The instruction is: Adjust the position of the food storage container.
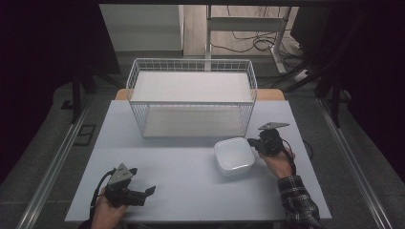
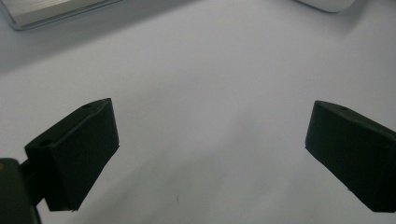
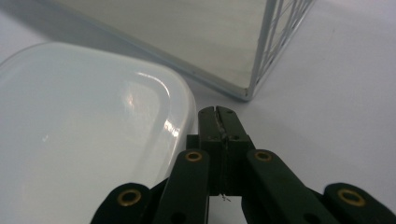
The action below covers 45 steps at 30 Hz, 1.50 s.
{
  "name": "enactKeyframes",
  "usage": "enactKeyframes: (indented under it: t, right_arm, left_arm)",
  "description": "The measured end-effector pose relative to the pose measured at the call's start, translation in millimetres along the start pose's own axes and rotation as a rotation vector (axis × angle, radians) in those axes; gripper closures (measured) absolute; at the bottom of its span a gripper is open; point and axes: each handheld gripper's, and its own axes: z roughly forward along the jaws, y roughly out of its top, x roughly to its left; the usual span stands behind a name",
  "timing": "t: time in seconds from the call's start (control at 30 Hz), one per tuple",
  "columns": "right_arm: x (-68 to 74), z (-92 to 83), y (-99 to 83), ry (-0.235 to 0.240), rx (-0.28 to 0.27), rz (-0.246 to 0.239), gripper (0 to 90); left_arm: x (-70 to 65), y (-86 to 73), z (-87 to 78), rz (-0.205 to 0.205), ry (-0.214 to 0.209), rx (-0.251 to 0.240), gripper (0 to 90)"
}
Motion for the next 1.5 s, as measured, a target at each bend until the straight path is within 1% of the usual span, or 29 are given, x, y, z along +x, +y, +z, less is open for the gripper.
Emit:
enactKeyframes:
  t: [0.07, 0.13, 0.17, 0.23, 0.3, 0.43, 0.57, 0.6, 0.63, 0.77, 0.8, 0.83, 0.87, 0.93, 0.97, 1.0, 1.03, 1.07, 1.2, 1.23, 1.27, 1.33, 1.4, 1.43, 1.5]
  right_arm:
    - [1.5, -0.9, -1.5, 0.01, -0.001, -0.003, 89.3]
    - [5.8, -1.9, -3.4, 0.039, 0.002, 0.001, 89.2]
    - [10.5, -1.8, -4.5, 0.054, 0.006, 0.0, 89.2]
    - [12.7, -1.8, -4.9, 0.06, 0.01, -0.003, 89.3]
    - [19.8, -2.1, -6.0, 0.078, 0.012, -0.016, 89.2]
    - [32.0, -1.7, -8.5, 0.12, 0.021, -0.019, 89.2]
    - [45.2, -1.0, -12.2, 0.151, 0.045, -0.031, 89.2]
    - [52.1, -0.9, -14.7, 0.17, 0.058, -0.03, 89.2]
    - [52.1, -0.9, -14.7, 0.17, 0.058, -0.03, 89.2]
    - [65.0, -1.6, -18.8, 0.194, 0.072, -0.055, 89.2]
    - [71.3, -2.7, -19.5, 0.204, 0.075, -0.063, 89.2]
    - [71.3, -2.7, -19.5, 0.204, 0.075, -0.063, 89.2]
    - [77.5, -2.8, -20.3, 0.218, 0.072, -0.067, 89.2]
    - [79.9, -3.0, -20.5, 0.223, 0.074, -0.07, 89.2]
    - [87.1, -2.6, -21.0, 0.232, 0.075, -0.083, 89.2]
    - [87.1, -2.6, -21.0, 0.232, 0.075, -0.083, 89.2]
    - [93.2, -1.7, -21.0, 0.242, 0.074, -0.094, 89.2]
    - [93.2, -1.7, -21.0, 0.242, 0.074, -0.094, 89.2]
    - [105.0, 1.6, -19.7, 0.258, 0.077, -0.114, 89.2]
    - [109.9, 3.2, -19.0, 0.242, 0.078, -0.141, 89.2]
    - [111.1, 3.0, -19.0, 0.23, 0.08, -0.152, 89.2]
    - [111.0, 2.2, -19.2, 0.221, 0.077, -0.158, 89.1]
    - [107.9, -3.1, -20.4, 0.21, 0.061, -0.158, 88.3]
    - [106.2, -6.6, -21.3, 0.208, 0.048, -0.157, 86.8]
    - [104.0, -14.9, -24.7, 0.195, 0.024, -0.156, 80.9]
  left_arm:
    - [-0.2, 0.1, 0.3, 0.002, 0.001, 0.002, 2.4]
    - [-0.6, 0.1, 0.3, 0.004, 0.0, 0.004, 2.4]
    - [-0.6, 0.2, 0.3, 0.004, 0.0, 0.004, 2.5]
    - [-0.6, 0.2, 0.3, 0.004, 0.0, 0.005, 2.5]
    - [-0.6, 0.0, 0.3, 0.005, -0.001, 0.007, 2.6]
    - [-0.8, 0.1, 0.2, 0.006, -0.004, 0.007, 2.7]
    - [-0.8, 0.1, -0.2, 0.005, -0.004, 0.006, 2.8]
    - [-0.9, 0.1, -0.2, 0.005, -0.004, 0.006, 2.8]
    - [-0.9, 0.2, -0.3, 0.005, -0.004, 0.006, 2.8]
    - [-0.9, 0.1, 0.1, 0.004, -0.004, 0.011, 2.8]
    - [-1.0, 0.2, 0.0, 0.005, -0.004, 0.01, 2.8]
    - [-1.1, 0.2, -0.1, 0.004, -0.004, 0.009, 2.8]
    - [-1.0, 0.2, -0.1, 0.004, -0.004, 0.009, 2.8]
    - [-0.9, 0.1, 0.0, 0.003, -0.004, 0.011, 2.9]
    - [-0.8, 0.1, 0.0, 0.003, -0.004, 0.011, 2.9]
    - [-0.9, 0.2, -0.1, 0.003, -0.004, 0.01, 2.9]
    - [-1.0, 0.3, -0.2, 0.003, -0.004, 0.009, 2.9]
    - [-1.0, 0.2, -0.1, 0.004, -0.004, 0.01, 2.9]
    - [-1.3, 0.3, 0.1, 0.006, -0.004, 0.011, 3.0]
    - [-1.4, 0.3, 0.2, 0.005, -0.004, 0.012, 3.1]
    - [-1.4, 0.2, 0.2, 0.005, -0.001, 0.016, 3.1]
    - [-1.1, 0.0, 0.1, 0.004, -0.003, 0.016, 3.2]
    - [-1.0, 0.1, 0.1, -0.003, -0.008, 0.011, 3.6]
    - [-1.1, 0.1, 0.3, -0.004, -0.014, 0.006, 3.8]
    - [-1.7, 0.2, 0.3, 0.003, -0.015, 0.0, 4.0]
